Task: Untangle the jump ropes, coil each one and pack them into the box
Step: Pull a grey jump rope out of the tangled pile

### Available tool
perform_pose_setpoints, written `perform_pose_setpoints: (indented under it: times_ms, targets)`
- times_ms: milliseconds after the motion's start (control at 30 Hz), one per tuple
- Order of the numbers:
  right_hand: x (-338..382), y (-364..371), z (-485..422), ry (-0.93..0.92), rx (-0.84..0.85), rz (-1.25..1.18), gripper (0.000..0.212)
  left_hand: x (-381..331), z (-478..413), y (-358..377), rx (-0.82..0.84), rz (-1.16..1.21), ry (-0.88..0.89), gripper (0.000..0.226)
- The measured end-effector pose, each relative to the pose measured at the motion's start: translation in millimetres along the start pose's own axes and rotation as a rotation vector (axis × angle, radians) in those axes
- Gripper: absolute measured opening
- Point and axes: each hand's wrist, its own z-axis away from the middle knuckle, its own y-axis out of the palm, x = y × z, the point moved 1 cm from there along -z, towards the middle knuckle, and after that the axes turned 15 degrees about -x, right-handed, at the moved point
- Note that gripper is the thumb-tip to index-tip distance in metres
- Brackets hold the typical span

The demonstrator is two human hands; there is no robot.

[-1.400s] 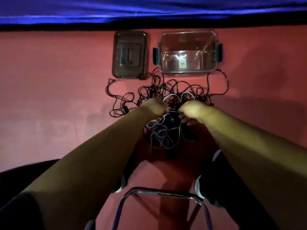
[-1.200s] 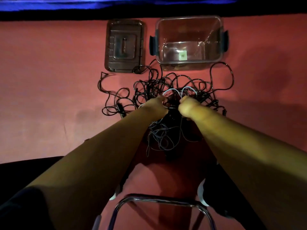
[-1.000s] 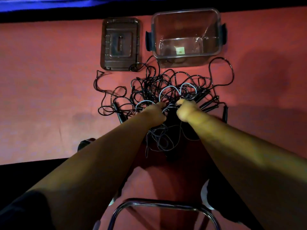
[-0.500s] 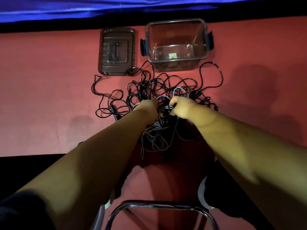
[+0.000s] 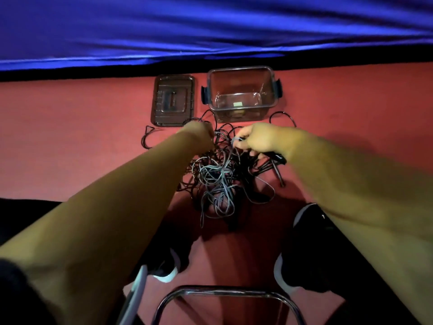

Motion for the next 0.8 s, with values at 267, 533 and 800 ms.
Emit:
perform_pose_setpoints:
  times_ms: [267,533,800]
  targets:
    - [90,-61,70,-0.186,0.014,-0.312,0.011,-23,47,-59,0.119,0.298,0.118,0.025]
    - [154,-122,157,-0.311,-0.126,-1.000,0.017,-32,80,-120,0.055,0.325,0.220,0.016]
    - [121,-104,166,-0.092,-0.428,-0.924,0.025,-63,130,-204,-0.269,1.059,0.181,0.017]
